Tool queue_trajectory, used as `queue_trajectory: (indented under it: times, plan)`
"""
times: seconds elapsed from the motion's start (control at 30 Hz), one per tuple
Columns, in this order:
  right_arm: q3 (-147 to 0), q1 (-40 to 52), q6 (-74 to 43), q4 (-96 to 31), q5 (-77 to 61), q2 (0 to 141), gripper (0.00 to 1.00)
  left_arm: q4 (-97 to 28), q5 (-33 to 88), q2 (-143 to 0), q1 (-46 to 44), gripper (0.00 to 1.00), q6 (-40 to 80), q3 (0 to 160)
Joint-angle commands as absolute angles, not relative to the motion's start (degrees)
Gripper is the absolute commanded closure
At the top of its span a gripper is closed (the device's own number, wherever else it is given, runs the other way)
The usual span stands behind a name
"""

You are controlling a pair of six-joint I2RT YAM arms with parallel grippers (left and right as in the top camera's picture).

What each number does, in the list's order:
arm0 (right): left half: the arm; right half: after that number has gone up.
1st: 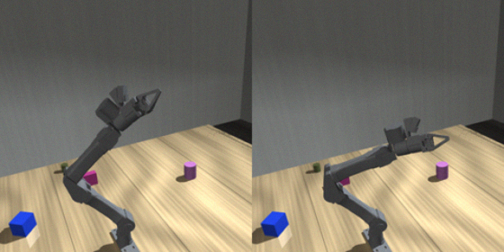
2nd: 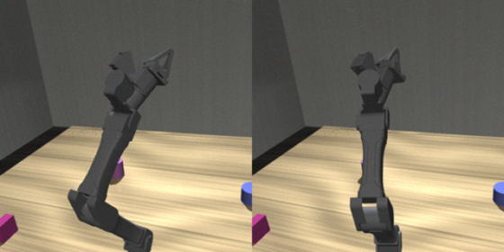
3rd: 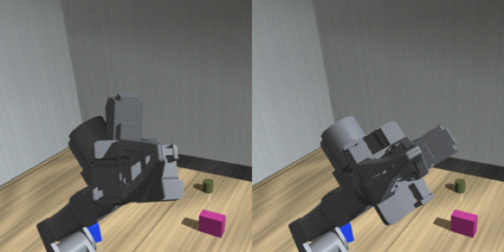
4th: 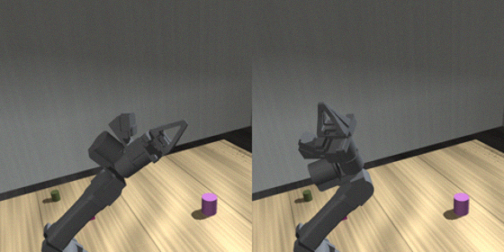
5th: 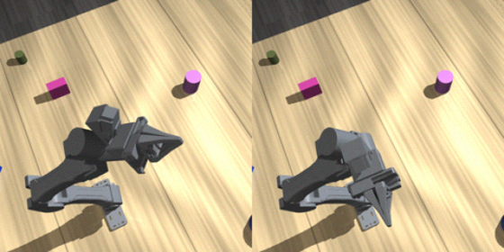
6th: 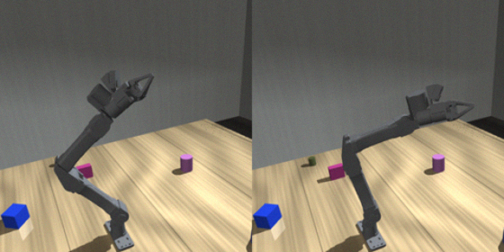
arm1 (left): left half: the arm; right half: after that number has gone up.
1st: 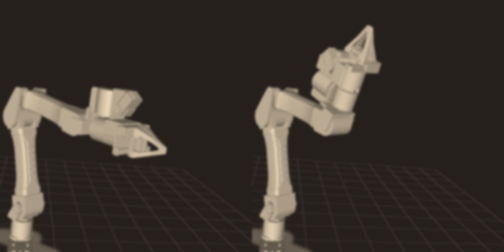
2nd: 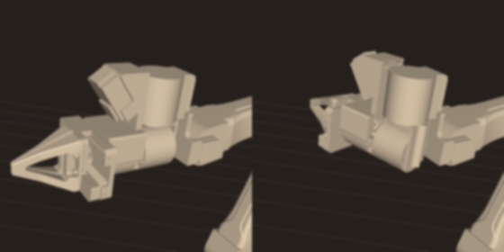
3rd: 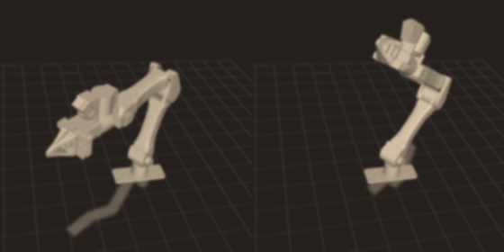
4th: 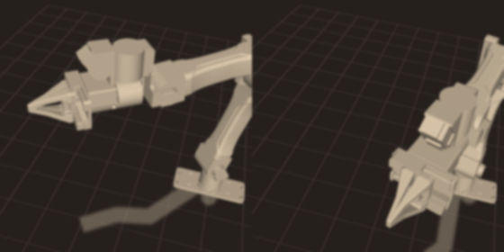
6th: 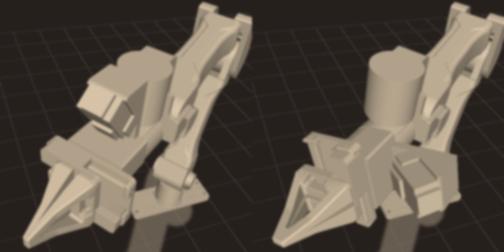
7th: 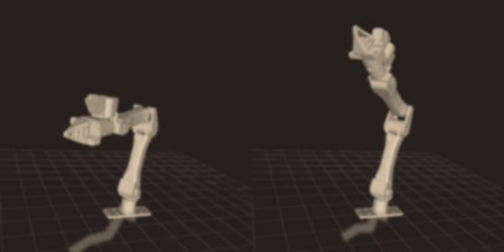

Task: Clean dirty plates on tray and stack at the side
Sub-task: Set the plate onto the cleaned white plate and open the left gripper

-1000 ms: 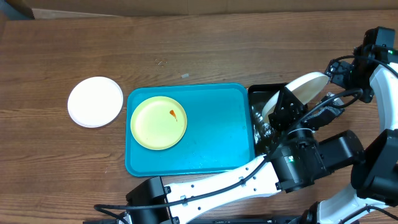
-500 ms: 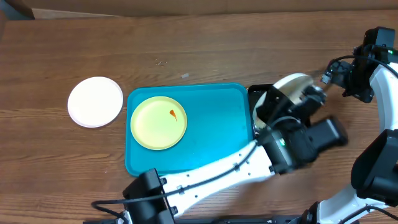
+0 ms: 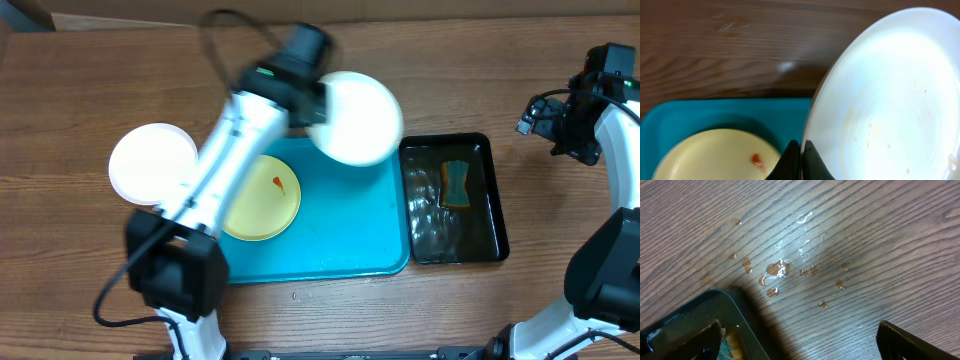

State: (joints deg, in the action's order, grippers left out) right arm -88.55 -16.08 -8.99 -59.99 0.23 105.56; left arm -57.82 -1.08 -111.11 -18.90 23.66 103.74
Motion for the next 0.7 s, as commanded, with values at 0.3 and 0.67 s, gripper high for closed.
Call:
queue_trajectory:
  times: [0.3,0.67]
  plan:
    - [-89.45,-15.92,-9.19,-59.68,0.38,105.47,0.0,-66.89,-0.23,-109.49,22.24,0.96,26.0,101.95]
    - [-89.43,-15.92,-9.19,-59.68,0.38,105.47,0.0,-52.31,0.73,-109.49,34.04,0.96,25.71,86.5]
